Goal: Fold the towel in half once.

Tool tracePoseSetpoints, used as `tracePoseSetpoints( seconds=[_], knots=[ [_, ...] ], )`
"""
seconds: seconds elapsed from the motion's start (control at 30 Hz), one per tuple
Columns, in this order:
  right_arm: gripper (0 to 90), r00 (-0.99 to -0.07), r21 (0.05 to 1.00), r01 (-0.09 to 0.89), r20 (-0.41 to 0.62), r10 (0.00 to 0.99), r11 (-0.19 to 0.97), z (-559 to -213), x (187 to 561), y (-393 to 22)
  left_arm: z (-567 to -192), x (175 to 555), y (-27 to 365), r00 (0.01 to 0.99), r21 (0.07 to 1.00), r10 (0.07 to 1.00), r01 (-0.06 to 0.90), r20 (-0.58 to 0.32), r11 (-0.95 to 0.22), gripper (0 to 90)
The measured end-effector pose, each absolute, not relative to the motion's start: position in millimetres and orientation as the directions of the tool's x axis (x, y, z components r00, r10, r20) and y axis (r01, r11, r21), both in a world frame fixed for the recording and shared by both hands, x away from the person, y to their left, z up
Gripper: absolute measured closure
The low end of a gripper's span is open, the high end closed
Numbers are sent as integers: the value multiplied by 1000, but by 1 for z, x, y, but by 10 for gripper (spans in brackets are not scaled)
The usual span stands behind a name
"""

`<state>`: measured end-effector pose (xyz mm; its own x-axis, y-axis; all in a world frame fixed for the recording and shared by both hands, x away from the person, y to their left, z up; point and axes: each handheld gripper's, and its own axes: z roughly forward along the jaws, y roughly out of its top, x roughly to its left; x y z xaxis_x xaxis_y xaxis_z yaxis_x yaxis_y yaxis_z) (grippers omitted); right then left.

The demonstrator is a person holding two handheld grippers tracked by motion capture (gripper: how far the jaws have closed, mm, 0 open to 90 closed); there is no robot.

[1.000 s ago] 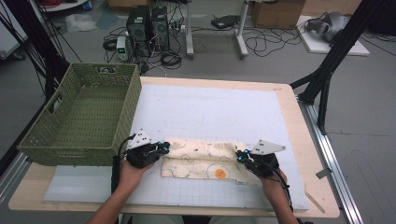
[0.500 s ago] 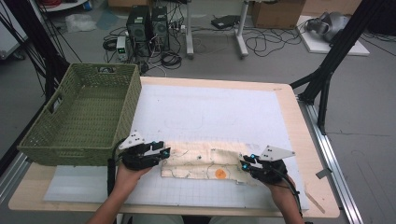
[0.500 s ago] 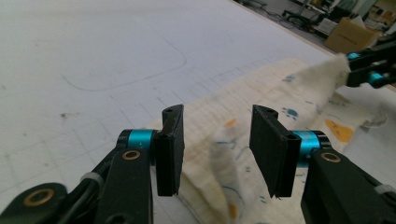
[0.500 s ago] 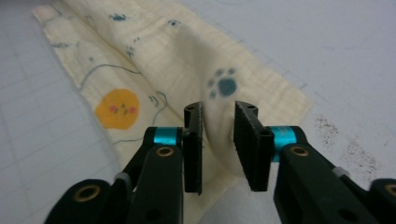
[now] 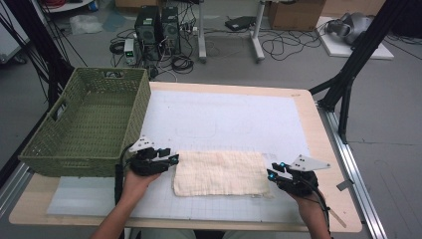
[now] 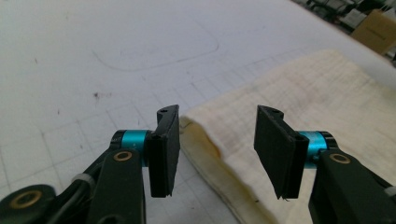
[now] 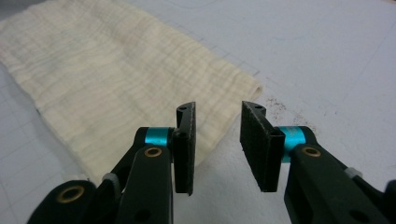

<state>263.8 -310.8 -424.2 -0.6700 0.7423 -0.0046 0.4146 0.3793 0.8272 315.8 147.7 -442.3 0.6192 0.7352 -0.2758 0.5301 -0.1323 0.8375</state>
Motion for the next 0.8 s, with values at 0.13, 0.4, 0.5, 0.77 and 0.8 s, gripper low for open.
tracePoseSetpoints(
  seconds=[0.13, 0.4, 0.5, 0.77, 0.8],
  knots=[
    [573, -658, 811, 447, 14, 752, 376, -432, 274, -303, -448, 318, 140, 625, 812, 734, 555, -266, -178, 481],
    [578, -669, 805, 452, 20, 743, 385, -436, 281, -293, -450, 318, 134, 642, 812, 734, 538, -222, -225, 529],
    [588, -669, 808, 445, 14, 743, 385, -434, 280, -294, -448, 313, 129, 675, 818, 718, 503, -171, -278, 628],
    [594, -662, 817, 439, 14, 750, 373, -432, 278, -298, -443, 310, 126, 691, 851, 712, 443, -123, -283, 874],
    [593, -661, 817, 442, 18, 750, 371, -432, 278, -297, -441, 311, 128, 682, 856, 716, 452, -151, -249, 874]
  ],
)
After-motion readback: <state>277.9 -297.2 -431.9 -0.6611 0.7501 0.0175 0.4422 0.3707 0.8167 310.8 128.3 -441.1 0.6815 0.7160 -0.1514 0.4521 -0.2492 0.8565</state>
